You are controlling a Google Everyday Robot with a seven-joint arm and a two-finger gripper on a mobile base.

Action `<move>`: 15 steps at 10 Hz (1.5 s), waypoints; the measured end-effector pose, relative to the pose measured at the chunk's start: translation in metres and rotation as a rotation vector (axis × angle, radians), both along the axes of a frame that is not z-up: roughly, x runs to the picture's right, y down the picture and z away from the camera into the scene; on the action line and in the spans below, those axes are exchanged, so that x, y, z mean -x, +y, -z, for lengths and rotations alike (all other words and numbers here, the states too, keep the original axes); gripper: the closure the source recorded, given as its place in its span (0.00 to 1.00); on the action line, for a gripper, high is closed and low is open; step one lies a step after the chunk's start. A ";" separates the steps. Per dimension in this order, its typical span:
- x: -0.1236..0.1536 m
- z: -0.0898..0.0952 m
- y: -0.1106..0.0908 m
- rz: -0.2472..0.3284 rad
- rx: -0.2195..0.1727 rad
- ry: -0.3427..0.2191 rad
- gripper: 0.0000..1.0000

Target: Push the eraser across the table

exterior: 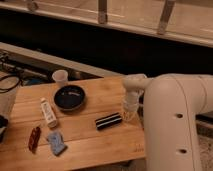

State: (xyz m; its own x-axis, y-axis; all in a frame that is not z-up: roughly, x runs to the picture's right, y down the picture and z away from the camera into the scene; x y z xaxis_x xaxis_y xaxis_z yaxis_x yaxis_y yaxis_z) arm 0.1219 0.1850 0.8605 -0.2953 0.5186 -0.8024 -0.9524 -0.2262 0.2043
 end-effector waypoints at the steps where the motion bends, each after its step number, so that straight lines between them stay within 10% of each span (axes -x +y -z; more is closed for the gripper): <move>1: 0.005 0.002 0.002 0.004 0.003 -0.007 1.00; 15: 0.068 0.019 0.018 0.121 0.045 -0.075 1.00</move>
